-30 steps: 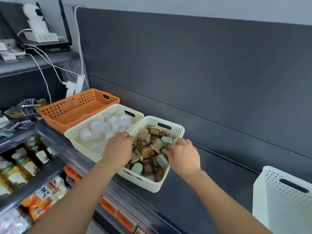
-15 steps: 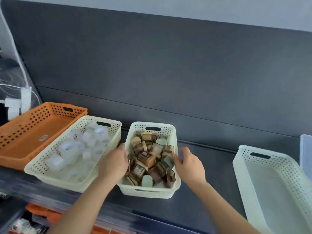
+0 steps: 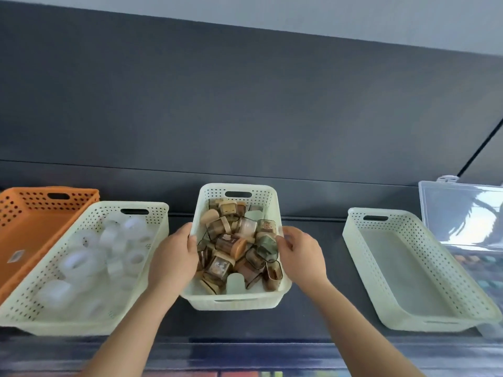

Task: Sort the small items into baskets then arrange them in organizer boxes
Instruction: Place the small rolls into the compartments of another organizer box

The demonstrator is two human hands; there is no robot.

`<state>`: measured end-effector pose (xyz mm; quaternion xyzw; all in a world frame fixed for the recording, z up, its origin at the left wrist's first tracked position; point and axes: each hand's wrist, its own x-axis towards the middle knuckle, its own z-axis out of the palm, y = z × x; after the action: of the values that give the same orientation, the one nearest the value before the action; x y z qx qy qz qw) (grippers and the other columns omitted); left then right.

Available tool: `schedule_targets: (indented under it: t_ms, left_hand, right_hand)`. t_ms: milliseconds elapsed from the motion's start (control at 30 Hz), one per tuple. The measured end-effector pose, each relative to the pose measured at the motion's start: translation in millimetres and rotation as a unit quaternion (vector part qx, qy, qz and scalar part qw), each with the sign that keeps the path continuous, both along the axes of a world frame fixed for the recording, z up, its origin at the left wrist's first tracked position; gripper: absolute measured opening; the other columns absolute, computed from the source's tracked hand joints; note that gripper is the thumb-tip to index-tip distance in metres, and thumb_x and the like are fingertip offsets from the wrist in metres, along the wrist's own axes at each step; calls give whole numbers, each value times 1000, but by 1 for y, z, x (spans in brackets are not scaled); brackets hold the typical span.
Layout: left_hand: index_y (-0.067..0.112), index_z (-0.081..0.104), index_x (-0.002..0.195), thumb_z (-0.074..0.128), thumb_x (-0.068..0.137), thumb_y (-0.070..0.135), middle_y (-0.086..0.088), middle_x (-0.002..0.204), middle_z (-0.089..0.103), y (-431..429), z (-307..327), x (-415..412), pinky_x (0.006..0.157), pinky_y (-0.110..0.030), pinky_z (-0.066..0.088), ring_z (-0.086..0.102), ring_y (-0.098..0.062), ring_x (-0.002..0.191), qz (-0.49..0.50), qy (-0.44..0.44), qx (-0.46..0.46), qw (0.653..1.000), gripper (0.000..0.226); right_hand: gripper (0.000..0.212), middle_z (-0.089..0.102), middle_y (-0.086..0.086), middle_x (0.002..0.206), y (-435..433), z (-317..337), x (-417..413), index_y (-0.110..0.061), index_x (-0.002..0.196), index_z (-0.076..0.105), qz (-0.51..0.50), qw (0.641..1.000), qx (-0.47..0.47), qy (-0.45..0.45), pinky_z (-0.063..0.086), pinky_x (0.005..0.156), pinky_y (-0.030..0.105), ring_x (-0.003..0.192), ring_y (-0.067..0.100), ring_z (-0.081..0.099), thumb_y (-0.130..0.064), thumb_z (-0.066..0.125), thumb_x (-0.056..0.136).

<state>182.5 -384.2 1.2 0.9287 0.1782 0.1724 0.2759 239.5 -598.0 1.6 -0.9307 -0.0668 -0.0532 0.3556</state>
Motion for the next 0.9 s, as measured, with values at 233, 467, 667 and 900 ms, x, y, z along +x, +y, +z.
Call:
schedule_targets:
  t_ms: [233, 467, 667, 900]
  left_hand:
    - [18, 47, 139, 40, 100, 20, -4, 117, 66, -29, 30, 8, 76, -34, 47, 61, -23, 98, -60, -31, -19, 998, 39]
    - [17, 54, 130, 41, 100, 18, -1, 110, 67, -92, 59, 17, 70, -34, 48, 58, -18, 89, -144, -56, -29, 988, 33]
    - [14, 54, 131, 41, 100, 17, -3, 108, 66, -170, 74, 17, 68, -33, 45, 52, -14, 83, -201, -69, -41, 976, 33]
    - [16, 50, 136, 42, 100, 18, -3, 120, 64, -284, 72, 6, 75, -30, 44, 60, -19, 102, -246, -48, -53, 967, 37]
  right_hand:
    - [22, 53, -10, 55, -41, 29, -15, -26, 107, 66, -54, 997, 21, -45, 36, 49, 24, 53, 6, 48, -28, 49, 94]
    - [27, 53, -8, 56, -106, 55, -37, -15, 116, 63, -124, 989, 23, -81, 44, 63, 30, 63, 17, 54, -26, 52, 94]
    - [33, 44, -13, 61, -185, 63, -57, -15, 124, 59, -182, 979, 16, -89, 37, 65, 24, 63, 11, 48, -29, 52, 94]
    - [33, 39, -13, 54, -296, 65, -87, -15, 121, 62, -226, 971, 7, -83, 37, 62, 25, 57, 9, 43, -29, 53, 93]
